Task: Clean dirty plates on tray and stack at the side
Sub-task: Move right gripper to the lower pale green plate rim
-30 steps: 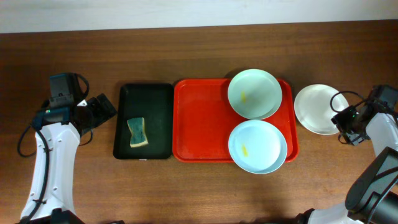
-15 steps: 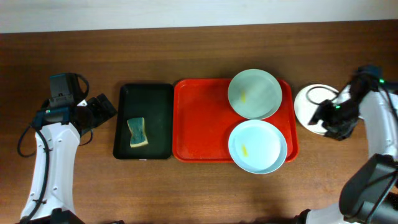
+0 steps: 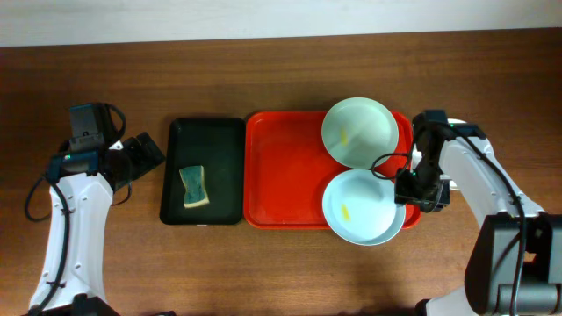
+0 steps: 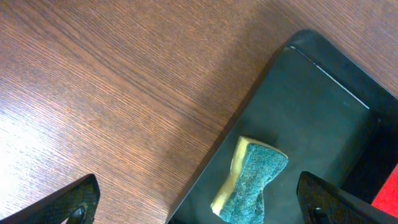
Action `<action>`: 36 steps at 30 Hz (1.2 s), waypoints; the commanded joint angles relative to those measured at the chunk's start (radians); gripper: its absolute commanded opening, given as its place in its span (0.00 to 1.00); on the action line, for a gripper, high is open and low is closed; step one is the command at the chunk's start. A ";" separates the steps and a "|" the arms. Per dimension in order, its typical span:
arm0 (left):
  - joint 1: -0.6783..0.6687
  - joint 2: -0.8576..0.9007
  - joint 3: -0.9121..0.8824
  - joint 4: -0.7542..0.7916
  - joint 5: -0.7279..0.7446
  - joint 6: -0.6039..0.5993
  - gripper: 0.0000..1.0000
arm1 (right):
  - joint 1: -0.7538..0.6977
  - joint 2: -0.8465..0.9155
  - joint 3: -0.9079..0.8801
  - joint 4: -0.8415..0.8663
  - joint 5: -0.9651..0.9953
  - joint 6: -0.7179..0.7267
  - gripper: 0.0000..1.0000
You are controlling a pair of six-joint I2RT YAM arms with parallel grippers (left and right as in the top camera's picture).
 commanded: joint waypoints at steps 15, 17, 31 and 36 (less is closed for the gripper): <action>0.005 -0.013 0.014 0.002 0.004 -0.013 0.99 | 0.008 -0.007 -0.098 0.163 -0.034 0.000 0.37; 0.005 -0.013 0.014 0.002 0.004 -0.013 0.99 | 0.008 -0.007 -0.111 0.177 -0.027 0.000 0.37; 0.005 -0.013 0.014 0.002 0.004 -0.013 0.99 | 0.008 -0.007 -0.133 0.179 -0.129 0.000 0.04; 0.005 -0.013 0.014 0.002 0.004 -0.013 0.99 | 0.008 -0.007 -0.163 0.188 -0.244 0.000 0.04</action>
